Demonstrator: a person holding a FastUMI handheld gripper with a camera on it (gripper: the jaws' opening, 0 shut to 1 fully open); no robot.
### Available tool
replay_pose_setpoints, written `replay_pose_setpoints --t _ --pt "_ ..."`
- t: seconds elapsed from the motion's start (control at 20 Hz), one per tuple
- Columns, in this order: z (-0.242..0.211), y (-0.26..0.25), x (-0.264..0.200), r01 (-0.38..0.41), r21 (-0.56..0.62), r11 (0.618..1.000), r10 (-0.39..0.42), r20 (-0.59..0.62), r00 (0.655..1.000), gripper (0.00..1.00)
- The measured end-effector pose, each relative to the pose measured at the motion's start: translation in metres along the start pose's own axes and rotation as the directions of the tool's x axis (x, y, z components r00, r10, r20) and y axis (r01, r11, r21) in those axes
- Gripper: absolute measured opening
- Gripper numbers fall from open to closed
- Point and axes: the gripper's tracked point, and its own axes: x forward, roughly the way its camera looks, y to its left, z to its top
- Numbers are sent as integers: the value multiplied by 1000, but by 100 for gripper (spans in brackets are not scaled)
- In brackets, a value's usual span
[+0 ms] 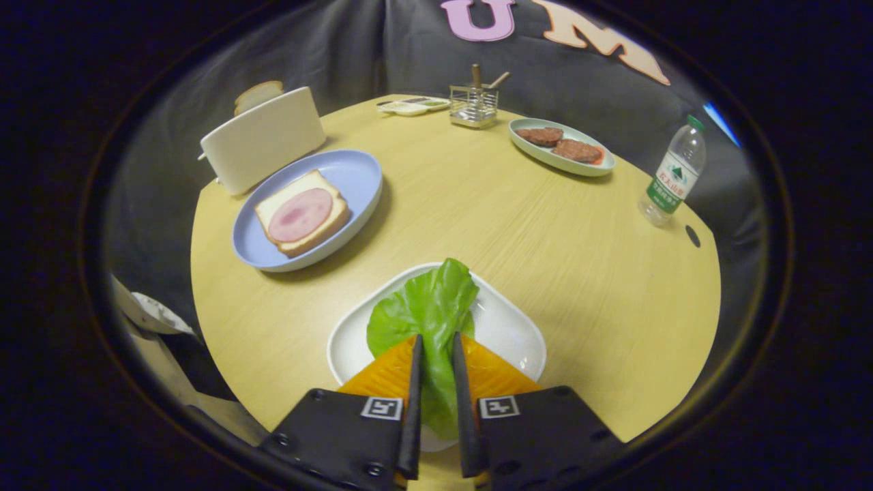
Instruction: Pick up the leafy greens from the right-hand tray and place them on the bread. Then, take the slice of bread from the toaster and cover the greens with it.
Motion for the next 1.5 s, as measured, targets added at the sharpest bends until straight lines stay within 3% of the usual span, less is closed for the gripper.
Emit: replay_pose_setpoints --t 0.2,0.9,1.5 --pt "-1 12 -7 -25 34 999 26 -18 1000 12" --pt "59 63 -50 0 39 999 -4 79 997 11" --pt "137 150 -38 -103 -73 992 112 135 985 11"
